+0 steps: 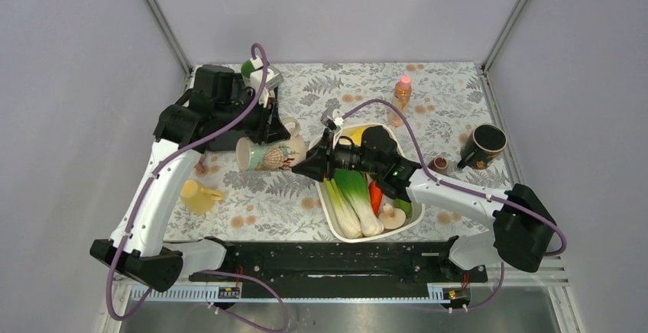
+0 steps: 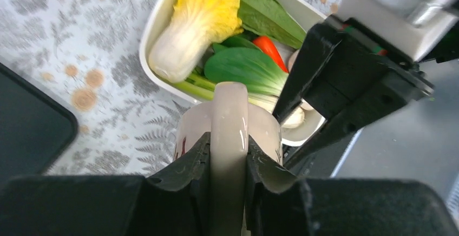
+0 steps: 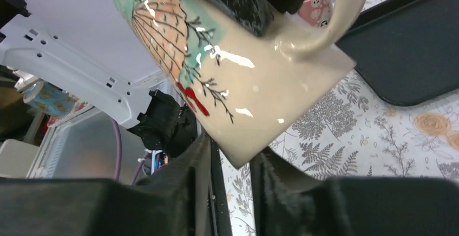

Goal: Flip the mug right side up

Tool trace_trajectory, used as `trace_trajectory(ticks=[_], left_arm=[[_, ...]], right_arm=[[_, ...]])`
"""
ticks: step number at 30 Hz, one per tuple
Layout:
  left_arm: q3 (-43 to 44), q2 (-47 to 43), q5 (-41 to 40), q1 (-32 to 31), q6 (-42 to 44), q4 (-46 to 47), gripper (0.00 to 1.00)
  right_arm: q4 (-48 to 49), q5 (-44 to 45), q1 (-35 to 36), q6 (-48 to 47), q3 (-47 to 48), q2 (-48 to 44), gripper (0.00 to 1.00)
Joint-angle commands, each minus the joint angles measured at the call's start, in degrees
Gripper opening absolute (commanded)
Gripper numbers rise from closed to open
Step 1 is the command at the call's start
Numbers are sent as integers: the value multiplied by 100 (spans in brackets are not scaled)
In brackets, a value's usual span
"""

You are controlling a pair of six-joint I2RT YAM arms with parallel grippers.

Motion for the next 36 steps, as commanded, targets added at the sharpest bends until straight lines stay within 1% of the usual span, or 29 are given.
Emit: trace_trajectory(ticks=[1,2,3,4,6,7,8,10,13,14,15,16,17,18,19,22,23,24,25,28,29,30,32,33,34,35,36], left_arm=[[299,-128,499,-56,-388,824,0],[240,-142,413,-46,-372,842,0],[169,-146,310,-32,-314,842,0],[69,-163,235,-2,-249,840,0],[-148,-205,173,125,-137,841,6],[-283,-239,181,192,-116,865,6],[-424,-277,214,249,-132,940,1],[-777,-364,411,302,-283,1185,0],[-1127,-411,960,315,-738,1668,0],[-1176,-408,1118,309,-908,1798,0],[-1172,-387,1214,308,-1025,1896,0],[-1104,-365,1266,309,-1083,1922,0],[-1001,-352,1304,311,-1127,1958,0],[-938,-347,1348,309,-1168,2000,0],[-889,-342,1385,308,-1223,2043,0],[-833,-320,1522,308,-1384,2223,0],[-840,-302,1591,314,-1442,2290,0],[-851,-276,1619,308,-1496,2349,0],[-864,-254,1618,306,-1549,2420,0],[-862,-244,1371,318,-1390,2305,0],[-888,-272,1222,341,-1277,2244,0],[-915,-304,1048,371,-1150,2160,13],[-946,-372,608,484,-796,1943,63],[-930,-404,279,548,-607,1799,78],[-887,-433,28,618,-400,1676,88],[-783,-460,-175,681,-182,1529,96],[-687,-483,-344,737,-1,1387,99]], right_arm=[[1055,-882,115,198,261,33,14],[1011,-769,115,93,198,-18,2],[935,-629,115,-58,114,-101,0],[812,-473,115,-246,35,-184,0],[473,-163,115,-724,-74,-362,0],[330,-32,115,-952,-105,-424,0],[252,50,115,-1152,-142,-474,0],[312,109,109,-1345,-198,-508,0],[679,-35,106,-1144,-155,-389,0],[941,-149,106,-1011,-176,-343,5],[1292,-216,106,-820,-233,-296,16],[1741,-260,106,-619,-311,-250,30],[2149,-246,97,-431,-402,-214,41],[2470,-235,97,-248,-438,-194,47],[2740,-207,98,-76,-457,-189,50],[3338,-228,90,438,-381,-101,52],[3481,-280,91,612,-346,-54,50],[3587,-331,94,763,-292,-9,45],[3628,-345,90,902,-240,16,37],[3303,-313,89,841,-181,-62,5],[2988,-228,91,627,-202,-165,0],[2543,-93,99,264,-222,-308,0],[1277,234,97,-708,-162,-525,0],[602,338,97,-1381,-65,-578,0],[-129,474,104,-2035,52,-596,0],[-761,647,124,-2910,164,-598,0],[-1238,831,155,-3533,255,-578,0]])
